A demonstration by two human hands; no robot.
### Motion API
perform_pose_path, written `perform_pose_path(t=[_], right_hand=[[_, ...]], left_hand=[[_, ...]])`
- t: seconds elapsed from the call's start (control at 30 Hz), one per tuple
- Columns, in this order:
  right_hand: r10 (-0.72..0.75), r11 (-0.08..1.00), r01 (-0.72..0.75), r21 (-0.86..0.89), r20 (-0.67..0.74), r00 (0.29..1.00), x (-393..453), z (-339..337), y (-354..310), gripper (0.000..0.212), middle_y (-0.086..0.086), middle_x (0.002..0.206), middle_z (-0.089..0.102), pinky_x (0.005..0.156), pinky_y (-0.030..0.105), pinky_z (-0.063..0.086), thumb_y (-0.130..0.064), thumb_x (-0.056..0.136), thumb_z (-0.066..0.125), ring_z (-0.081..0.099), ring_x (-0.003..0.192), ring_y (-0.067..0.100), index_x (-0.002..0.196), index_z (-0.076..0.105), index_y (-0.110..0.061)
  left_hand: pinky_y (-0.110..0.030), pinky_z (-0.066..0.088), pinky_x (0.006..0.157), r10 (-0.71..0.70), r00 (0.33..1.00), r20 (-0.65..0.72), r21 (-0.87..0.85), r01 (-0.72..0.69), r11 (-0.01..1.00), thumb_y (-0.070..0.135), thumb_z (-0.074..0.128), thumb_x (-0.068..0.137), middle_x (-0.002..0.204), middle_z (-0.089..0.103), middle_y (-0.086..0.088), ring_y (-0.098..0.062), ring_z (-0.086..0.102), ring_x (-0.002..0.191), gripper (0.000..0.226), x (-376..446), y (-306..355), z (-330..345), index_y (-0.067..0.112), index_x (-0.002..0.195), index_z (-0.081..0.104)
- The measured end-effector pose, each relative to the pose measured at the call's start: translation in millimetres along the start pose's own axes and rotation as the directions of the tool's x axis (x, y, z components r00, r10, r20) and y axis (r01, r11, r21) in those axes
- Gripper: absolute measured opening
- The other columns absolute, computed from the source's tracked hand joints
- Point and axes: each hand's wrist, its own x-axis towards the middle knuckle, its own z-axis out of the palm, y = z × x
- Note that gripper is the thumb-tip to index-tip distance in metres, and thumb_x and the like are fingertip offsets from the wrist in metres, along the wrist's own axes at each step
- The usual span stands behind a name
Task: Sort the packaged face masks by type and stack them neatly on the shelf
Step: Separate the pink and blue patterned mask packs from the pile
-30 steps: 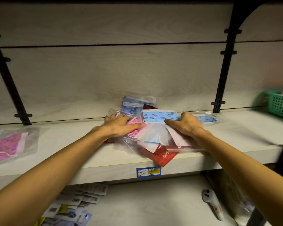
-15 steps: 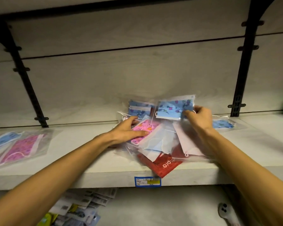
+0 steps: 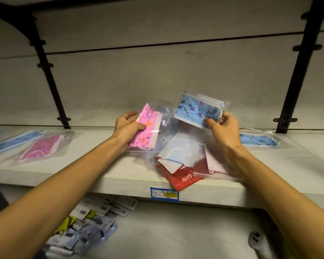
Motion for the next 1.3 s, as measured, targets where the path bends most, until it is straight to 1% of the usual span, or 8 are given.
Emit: perform_pose_path(t=[0.17,0.47,0.6,0.7,0.8,0.93,1.07,1.3], right_hand=[[-0.225,0.974,0.225,-0.01,0.025,0.974,-16.2,8.1,-31.9,0.017,-0.012,0.074,0.062,0.054,0.007,0.04,-0.001,0.088,0.067,0.052,0.055,-0.011,0.094,0.064,-0.017],[-0.244,0.969,0.232,0.089,0.173,0.954,-85.5,93.8,-80.9,0.029,-0.007,0.095,0.075,0.074,0.024,0.059,0.0,0.084,0.066,0.071,0.085,0.007,0.111,0.068,-0.011],[-0.155,0.982,0.138,0.132,0.127,0.98,-132.7,146.0,-89.5,0.022,-0.005,0.083,0.074,0.068,0.027,0.059,0.002,0.083,0.063,0.069,0.075,0.011,0.098,0.068,-0.012],[-0.052,0.992,0.039,0.122,0.101,0.994,-160.5,183.8,-94.3,0.023,0.027,0.096,0.07,0.074,0.05,0.058,0.004,0.084,0.06,0.063,0.075,0.025,0.106,0.065,0.004],[0.026,0.993,-0.033,0.115,0.063,0.998,-184.5,217.1,-94.4,0.029,0.041,0.099,0.06,0.071,0.047,0.056,0.005,0.084,0.059,0.057,0.076,0.027,0.112,0.058,0.013],[0.125,0.988,-0.127,0.093,0.027,0.992,-200.1,243.4,-87.7,0.03,0.018,0.088,0.064,0.075,0.042,0.059,0.007,0.084,0.059,0.062,0.078,0.025,0.115,0.059,0.011],[0.171,0.98,-0.171,0.101,0.012,0.985,-191.9,266.7,-83.1,0.03,0.011,0.085,0.066,0.067,0.03,0.059,0.008,0.084,0.059,0.063,0.071,0.019,0.114,0.06,0.01],[0.178,0.975,-0.18,0.133,0.031,0.984,-156.6,295.6,-61.1,0.022,0.013,0.101,0.069,0.074,0.033,0.06,0.003,0.088,0.062,0.069,0.088,0.025,0.11,0.06,0.0]], left_hand=[[-0.044,0.061,0.085,-0.119,0.992,0.046,-0.288,0.127,0.949,-0.01,0.062,0.087,0.12,0.071,-0.019,-0.034,0.07,0.104,0.043,-21.5,4.8,-34.3,0.002,0.129,0.061],[-0.057,0.048,0.105,-0.177,0.977,0.115,-0.414,0.21,0.886,0.002,0.064,0.092,0.123,0.069,-0.021,-0.037,0.067,0.114,0.039,-60.5,17.7,-135.0,0.002,0.131,0.059],[-0.054,0.056,0.094,-0.204,0.979,0.001,-0.304,0.195,0.933,0.004,0.072,0.088,0.112,0.073,-0.02,-0.035,0.072,0.101,0.038,-80.9,10.6,-206.0,0.0,0.124,0.063],[-0.043,0.062,0.078,-0.201,0.973,-0.113,-0.207,0.175,0.963,0.003,0.073,0.088,0.1,0.075,-0.015,-0.029,0.074,0.085,0.025,-83.6,2.1,-254.9,0.004,0.112,0.066],[-0.033,0.06,0.06,-0.221,0.971,-0.087,-0.159,0.205,0.966,0.004,0.067,0.092,0.11,0.073,-0.018,-0.029,0.072,0.088,0.021,-79.8,0.5,-292.0,0.006,0.112,0.061],[-0.042,0.06,0.082,-0.205,0.978,-0.05,-0.048,0.202,0.978,-0.005,0.051,0.081,0.119,0.066,-0.023,-0.031,0.066,0.1,0.019,-71.2,-1.6,-315.3,0.005,0.097,0.055],[-0.026,0.058,0.06,-0.087,0.996,-0.029,0.202,0.091,0.975,-0.012,0.048,0.085,0.107,0.06,-0.006,-0.017,0.062,0.089,0.073,-49.6,-13.6,-325.8,0.016,0.148,0.027],[-0.048,0.048,0.105,0.144,0.98,0.14,0.727,-0.2,0.656,0.008,0.073,0.082,0.149,0.042,-0.014,-0.033,0.046,0.133,0.091,-4.7,-34.9,-335.9,0.013,0.154,0.018]])
